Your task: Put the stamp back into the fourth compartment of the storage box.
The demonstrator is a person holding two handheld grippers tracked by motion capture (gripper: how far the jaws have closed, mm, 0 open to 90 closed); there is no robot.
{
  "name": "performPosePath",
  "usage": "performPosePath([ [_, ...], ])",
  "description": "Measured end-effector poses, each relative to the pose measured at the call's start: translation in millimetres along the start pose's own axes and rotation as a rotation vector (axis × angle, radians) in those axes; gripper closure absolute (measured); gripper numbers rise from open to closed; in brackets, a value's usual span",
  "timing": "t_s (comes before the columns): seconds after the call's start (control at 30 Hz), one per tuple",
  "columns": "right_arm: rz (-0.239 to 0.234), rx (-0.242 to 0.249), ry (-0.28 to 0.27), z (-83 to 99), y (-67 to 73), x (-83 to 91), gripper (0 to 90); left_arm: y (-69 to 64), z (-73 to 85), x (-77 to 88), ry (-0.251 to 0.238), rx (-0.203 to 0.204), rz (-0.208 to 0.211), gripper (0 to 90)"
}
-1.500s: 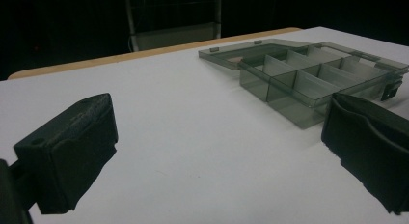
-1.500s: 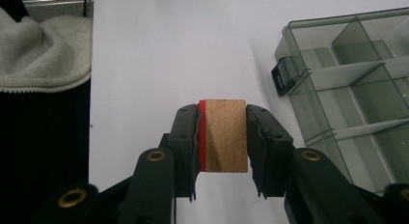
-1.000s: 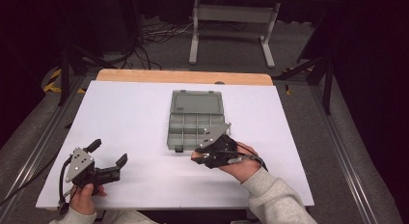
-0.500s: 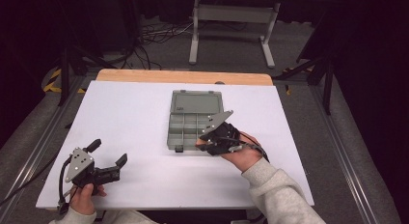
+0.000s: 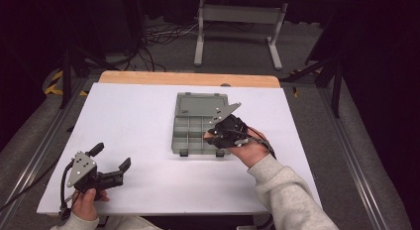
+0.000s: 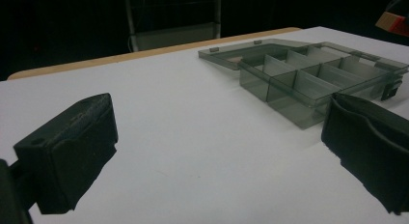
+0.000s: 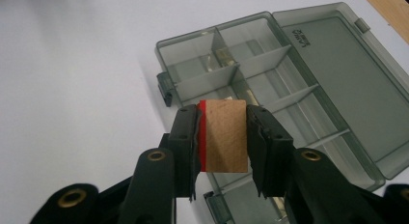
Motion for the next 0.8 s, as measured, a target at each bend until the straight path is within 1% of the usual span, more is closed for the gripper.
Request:
performPosePath([
  [0.2,0.031,-0.037,0.006,0.5,-13.9,-1.4,66.3,-0.1,-0.1,-0.2,-0.001,-0.001,0.002,0.1],
  [0.3,0.048,-0.043,0.006,0.2,-20.1,-2.1,66.3,0.0,0.1,-0.3,-0.001,0.000,0.002,0.1],
  [0.5,0.061,-0.059,0.010,-0.3,-27.9,-3.6,66.4,0.2,0.0,-0.1,0.000,0.000,0.000,0.1],
  [0.53,0.068,-0.070,0.006,-0.2,-32.9,-4.7,66.4,0.2,0.1,-0.1,0.000,0.001,0.000,0.1],
  [0.57,0.068,-0.070,0.006,-0.2,-32.9,-4.7,66.4,0.1,0.1,-0.1,0.000,0.002,0.000,0.1],
  [0.6,0.073,-0.075,0.007,0.7,-36.7,-5.5,66.3,0.2,0.1,-0.1,0.000,0.001,0.001,0.2],
  [0.8,0.092,-0.101,0.018,2.7,-47.3,-9.4,66.3,0.3,0.2,-0.2,0.000,0.000,0.000,0.1],
])
Point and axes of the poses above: each handheld gripper's, and its own axes: x roughly backward along the jaws, z roughly out of its underside, y roughly to its left, the point moved 9 cm from there along -x, roughly forward along the jaws, and after that the axes turned 12 degrees about -y, right-handed, at the moved point
